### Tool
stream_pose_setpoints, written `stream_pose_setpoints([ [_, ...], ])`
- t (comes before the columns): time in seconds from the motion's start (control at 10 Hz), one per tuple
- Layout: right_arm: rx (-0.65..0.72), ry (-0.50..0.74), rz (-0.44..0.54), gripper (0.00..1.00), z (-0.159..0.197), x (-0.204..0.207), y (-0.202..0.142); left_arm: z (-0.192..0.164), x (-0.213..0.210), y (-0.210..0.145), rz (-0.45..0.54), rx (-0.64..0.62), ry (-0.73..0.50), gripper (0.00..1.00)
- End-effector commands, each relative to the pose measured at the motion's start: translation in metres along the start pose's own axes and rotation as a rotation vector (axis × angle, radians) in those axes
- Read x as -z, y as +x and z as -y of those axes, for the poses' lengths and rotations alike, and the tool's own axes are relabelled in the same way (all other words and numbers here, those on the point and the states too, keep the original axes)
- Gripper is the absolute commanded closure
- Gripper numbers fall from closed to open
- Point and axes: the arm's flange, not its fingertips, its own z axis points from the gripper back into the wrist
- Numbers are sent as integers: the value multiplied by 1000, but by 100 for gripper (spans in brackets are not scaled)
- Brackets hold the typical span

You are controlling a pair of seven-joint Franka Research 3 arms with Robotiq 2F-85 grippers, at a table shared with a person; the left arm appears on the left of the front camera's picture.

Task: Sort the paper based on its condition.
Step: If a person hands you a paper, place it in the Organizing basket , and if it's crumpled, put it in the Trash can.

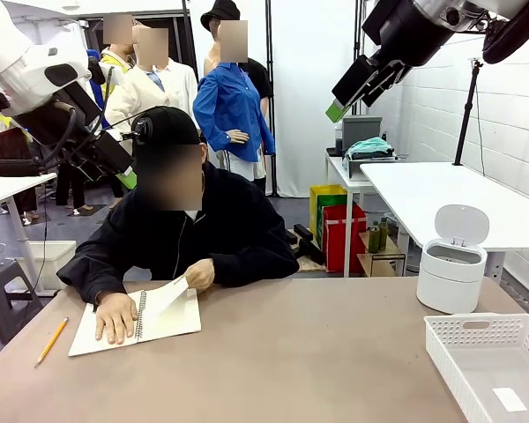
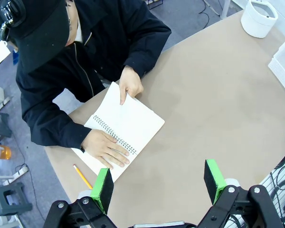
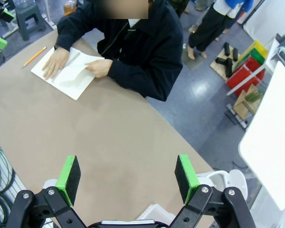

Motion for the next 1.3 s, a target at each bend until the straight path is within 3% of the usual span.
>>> stream_pose_setpoints([
  [0.0, -1, 1, 0, 0, 0, 0, 0, -1, 0, 0, -1, 4, 9, 0],
  [1.2, -1, 1, 0, 0, 0, 0, 0, -1, 0, 0, -1, 4, 9, 0],
])
